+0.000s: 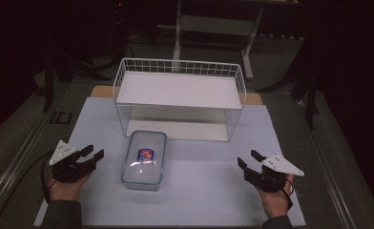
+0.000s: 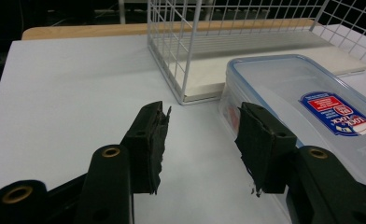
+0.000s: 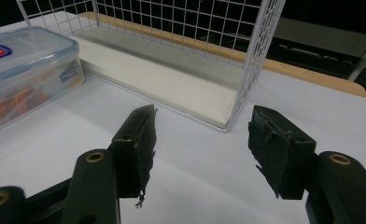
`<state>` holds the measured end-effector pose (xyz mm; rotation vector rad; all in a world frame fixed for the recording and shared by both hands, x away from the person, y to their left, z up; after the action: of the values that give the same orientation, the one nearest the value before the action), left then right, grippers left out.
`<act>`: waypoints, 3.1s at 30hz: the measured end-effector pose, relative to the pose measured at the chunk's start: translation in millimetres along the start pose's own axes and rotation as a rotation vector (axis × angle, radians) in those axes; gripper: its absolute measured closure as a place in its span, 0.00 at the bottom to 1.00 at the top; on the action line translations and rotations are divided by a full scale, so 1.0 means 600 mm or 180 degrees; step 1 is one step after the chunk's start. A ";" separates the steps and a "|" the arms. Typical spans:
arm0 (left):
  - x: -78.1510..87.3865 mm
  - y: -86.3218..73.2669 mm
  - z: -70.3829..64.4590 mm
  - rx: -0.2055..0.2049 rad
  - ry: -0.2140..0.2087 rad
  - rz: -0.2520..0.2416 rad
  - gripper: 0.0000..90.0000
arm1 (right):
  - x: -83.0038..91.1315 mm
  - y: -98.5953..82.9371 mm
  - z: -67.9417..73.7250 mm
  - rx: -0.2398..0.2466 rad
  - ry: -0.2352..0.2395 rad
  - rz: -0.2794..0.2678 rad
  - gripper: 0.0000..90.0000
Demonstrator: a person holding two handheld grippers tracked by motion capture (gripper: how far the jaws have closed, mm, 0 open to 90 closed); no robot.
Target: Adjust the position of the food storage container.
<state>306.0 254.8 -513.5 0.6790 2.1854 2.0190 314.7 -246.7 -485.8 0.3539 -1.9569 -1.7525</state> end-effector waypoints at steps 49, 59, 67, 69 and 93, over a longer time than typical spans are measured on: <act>-0.015 -0.066 -0.152 -0.0386 -0.1256 0.0690 1.00 | -0.003 -0.001 -0.005 -0.0073 0.0037 0.0002 0.36; -0.036 -0.068 -0.234 -0.0404 -0.1691 0.0718 1.00 | -0.008 -0.009 -0.007 -0.0304 0.0148 0.0094 0.34; -0.069 -0.068 -0.298 -0.0555 -0.1880 0.0722 1.00 | -0.011 -0.011 -0.004 -0.0324 0.0186 0.0111 0.34; -0.083 -0.067 -0.321 -0.0580 -0.1906 0.0714 1.00 | -0.011 -0.010 -0.002 -0.0320 0.0193 0.0115 0.34; -0.141 -0.016 -0.324 -0.0718 -0.1478 0.0407 1.00 | -0.036 -0.019 0.029 -0.0320 0.0370 0.0232 0.38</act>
<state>310.1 42.8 -518.3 1.1416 1.6639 1.8804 322.5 -223.0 -501.8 0.3376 -1.7716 -1.7365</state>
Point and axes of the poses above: each handheld gripper's, and its own axes: x roughly backward along the jaws, y roughly out of its top, z roughly to its left, the point moved 7 cm from there along -x, roughly forward along the jaws, and after that the axes turned 13 degrees about -z, right-handed, at the moved point
